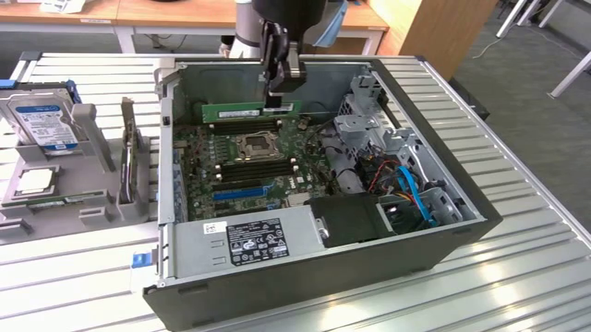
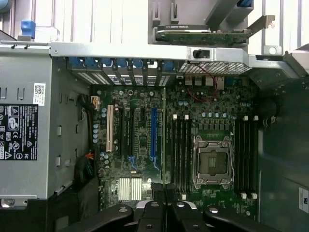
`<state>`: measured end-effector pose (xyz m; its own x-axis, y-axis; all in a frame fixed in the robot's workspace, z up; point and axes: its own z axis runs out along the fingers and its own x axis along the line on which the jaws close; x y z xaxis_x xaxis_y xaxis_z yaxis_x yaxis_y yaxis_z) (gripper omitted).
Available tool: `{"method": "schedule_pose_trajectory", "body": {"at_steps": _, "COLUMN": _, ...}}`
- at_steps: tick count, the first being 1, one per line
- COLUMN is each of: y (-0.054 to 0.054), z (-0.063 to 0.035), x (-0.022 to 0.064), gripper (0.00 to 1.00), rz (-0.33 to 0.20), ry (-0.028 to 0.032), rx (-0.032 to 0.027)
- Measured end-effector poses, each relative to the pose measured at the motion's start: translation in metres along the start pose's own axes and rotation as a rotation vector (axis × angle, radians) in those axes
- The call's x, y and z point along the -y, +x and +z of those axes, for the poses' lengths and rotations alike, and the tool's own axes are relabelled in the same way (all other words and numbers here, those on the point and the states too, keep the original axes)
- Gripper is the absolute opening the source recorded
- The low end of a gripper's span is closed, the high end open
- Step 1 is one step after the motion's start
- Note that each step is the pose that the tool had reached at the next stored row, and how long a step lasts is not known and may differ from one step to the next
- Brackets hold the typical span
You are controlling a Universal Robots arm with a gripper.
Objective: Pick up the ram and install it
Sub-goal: 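Pick up the ram and move it above insertion slot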
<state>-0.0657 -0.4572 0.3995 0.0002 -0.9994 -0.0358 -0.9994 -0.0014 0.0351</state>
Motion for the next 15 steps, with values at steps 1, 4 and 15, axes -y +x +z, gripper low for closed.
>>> {"method": "schedule_pose_trajectory", "body": {"at_steps": 1, "y": 0.0000, "z": -0.0001, "x": 0.0017, "gripper": 0.12, "rz": 0.000, "ry": 0.0000, "rx": -0.0001}}
{"method": "schedule_pose_trajectory", "body": {"at_steps": 4, "y": 0.0001, "z": -0.0002, "x": 0.0048, "gripper": 0.12, "rz": 0.000, "ry": 0.0000, "rx": -0.0001}}
{"method": "schedule_pose_trajectory", "body": {"at_steps": 15, "y": -0.0009, "z": -0.0001, "x": 0.0050, "gripper": 0.12, "rz": 0.000, "ry": 0.0001, "rx": 0.0000}}
